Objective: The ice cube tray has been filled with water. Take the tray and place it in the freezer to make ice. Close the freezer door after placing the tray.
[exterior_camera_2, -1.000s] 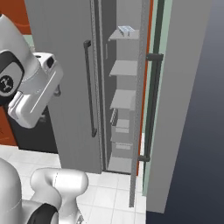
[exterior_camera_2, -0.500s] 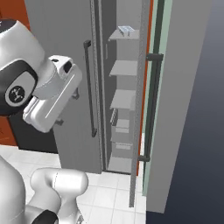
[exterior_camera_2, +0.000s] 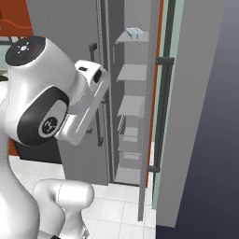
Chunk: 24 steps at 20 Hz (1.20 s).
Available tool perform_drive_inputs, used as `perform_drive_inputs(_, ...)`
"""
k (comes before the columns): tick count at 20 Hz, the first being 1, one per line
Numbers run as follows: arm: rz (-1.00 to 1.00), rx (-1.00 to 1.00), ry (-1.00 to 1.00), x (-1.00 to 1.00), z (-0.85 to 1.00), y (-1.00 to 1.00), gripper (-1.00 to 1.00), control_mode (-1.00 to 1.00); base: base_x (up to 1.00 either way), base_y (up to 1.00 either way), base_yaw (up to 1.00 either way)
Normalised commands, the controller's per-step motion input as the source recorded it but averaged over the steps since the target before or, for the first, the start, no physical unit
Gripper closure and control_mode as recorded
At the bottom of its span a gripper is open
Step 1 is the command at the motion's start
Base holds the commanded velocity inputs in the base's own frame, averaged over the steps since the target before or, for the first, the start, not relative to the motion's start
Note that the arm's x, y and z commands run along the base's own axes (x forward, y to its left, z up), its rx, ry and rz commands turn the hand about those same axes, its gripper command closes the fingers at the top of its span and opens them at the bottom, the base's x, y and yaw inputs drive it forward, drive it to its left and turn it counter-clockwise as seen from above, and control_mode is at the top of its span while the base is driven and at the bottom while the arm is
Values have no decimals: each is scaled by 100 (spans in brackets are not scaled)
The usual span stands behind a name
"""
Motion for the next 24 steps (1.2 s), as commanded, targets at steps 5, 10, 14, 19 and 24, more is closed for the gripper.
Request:
perform_drive_inputs(5,2,0,-9,47,-8,-51,-100,-100,0,0,0)
perform_drive_inputs(10,2,2,0,57,-3,-27,-100,-100,0,0,0)
perform_drive_inputs(14,0,0,0,33,-3,-13,-100,-100,0,0,0)
perform_drive_inputs(19,9,0,0,37,-28,0,-100,-100,0,0,0)
perform_drive_inputs(24,21,0,0,40,-44,0,-100,-100,0,0,0)
